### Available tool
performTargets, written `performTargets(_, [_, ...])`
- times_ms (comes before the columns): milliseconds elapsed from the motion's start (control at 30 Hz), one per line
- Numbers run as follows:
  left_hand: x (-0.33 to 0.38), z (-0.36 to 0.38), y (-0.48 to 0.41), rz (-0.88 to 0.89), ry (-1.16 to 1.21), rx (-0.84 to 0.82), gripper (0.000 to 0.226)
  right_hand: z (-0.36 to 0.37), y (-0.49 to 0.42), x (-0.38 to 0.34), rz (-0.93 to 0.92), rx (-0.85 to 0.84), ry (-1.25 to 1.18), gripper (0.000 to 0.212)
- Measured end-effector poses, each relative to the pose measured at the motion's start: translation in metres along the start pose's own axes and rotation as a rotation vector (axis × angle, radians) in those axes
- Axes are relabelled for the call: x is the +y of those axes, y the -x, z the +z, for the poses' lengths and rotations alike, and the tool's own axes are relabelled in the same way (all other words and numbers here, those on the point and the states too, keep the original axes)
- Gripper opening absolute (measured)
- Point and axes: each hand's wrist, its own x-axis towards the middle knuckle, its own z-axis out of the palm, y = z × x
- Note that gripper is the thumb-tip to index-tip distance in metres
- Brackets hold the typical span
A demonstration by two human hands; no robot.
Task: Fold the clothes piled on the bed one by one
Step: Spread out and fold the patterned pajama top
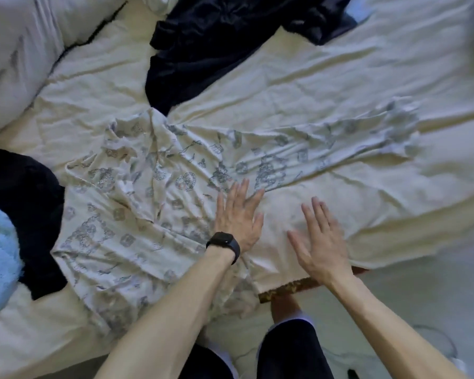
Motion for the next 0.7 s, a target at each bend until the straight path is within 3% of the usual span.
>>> performTargets(133, [0.080,-0.002,-0.060,0.083,-0.083,-0.030,0.061,-0.068,-0.070,0.077,0.128,0.213,-0.100,0.067])
performTargets(267, [0.109,0.000,-0.104,0.015,-0.110,-0.094,0.064,-0.121,-0.140,0.144,0.393,0.375,-0.276,0.077])
performTargets(433, [0.104,-0.001,-0.122,-0.003,-0.134,-0.265,0.068,-0.153,-0.197,0.180,0.631,0.294,-0.603,0.067])
performTargets(500, [0.107,-0.014,-0.124,-0.014,-0.061,-0.278,0.068,-0.160,-0.200,0.174,0.616,0.258,-0.745,0.045])
performTargets(600, [0.121,-0.051,-0.127,-0.101,0.322,-0.228,0.066,-0.170,-0.186,0.145,0.495,0.359,-0.742,0.008])
performTargets(700, [0.122,-0.098,-0.122,-0.406,1.146,-0.266,0.070,-0.171,-0.148,0.082,0.153,0.378,-0.706,0.036])
